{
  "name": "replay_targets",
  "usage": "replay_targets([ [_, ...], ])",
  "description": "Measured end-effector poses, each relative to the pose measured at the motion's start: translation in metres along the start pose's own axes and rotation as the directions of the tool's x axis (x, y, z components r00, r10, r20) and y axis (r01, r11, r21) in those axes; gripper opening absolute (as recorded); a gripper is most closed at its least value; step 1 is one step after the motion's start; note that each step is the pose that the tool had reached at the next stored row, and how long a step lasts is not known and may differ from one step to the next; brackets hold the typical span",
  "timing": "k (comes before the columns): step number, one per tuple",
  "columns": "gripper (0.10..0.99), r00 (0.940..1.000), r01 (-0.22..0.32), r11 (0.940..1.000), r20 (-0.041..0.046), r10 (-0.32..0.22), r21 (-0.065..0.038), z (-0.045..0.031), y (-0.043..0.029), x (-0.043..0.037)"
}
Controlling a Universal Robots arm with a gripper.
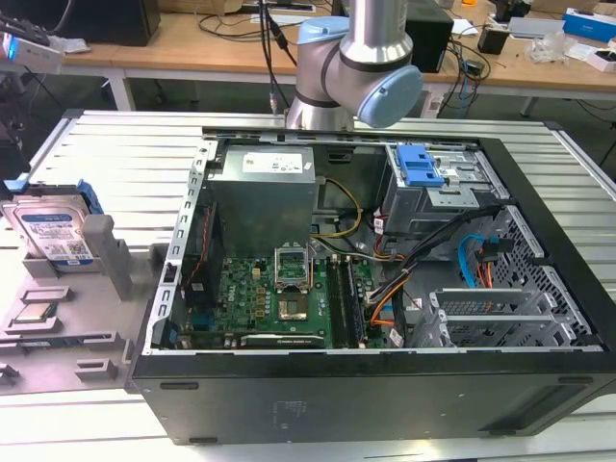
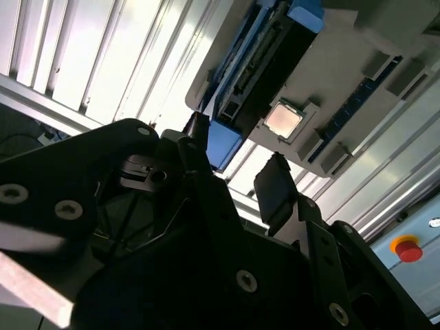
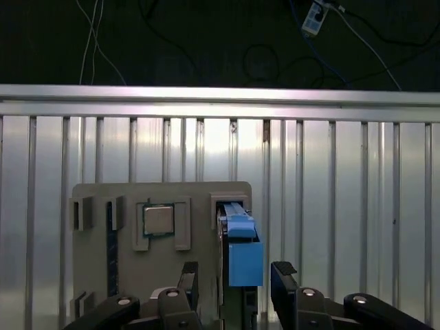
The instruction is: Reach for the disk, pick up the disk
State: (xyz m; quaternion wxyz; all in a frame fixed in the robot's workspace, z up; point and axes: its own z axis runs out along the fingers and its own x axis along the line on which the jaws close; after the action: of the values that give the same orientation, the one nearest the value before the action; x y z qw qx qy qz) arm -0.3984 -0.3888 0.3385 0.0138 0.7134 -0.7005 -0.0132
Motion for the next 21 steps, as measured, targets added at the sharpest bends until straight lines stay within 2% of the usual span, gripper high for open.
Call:
replay_targets([
  [5,0.545,1.0,0.003,1.0,-0.0001,-0.003,0.0,0.0081,-0.0003,-0.0034],
  [18,0.545,0.9999,0.015,0.9999,-0.0006,-0.015,0.0,0.0365,-0.0015,-0.0036],
  [21,0.545,0.9998,0.021,0.9998,-0.0008,-0.021,0.0,0.0482,-0.0019,-0.0036],
])
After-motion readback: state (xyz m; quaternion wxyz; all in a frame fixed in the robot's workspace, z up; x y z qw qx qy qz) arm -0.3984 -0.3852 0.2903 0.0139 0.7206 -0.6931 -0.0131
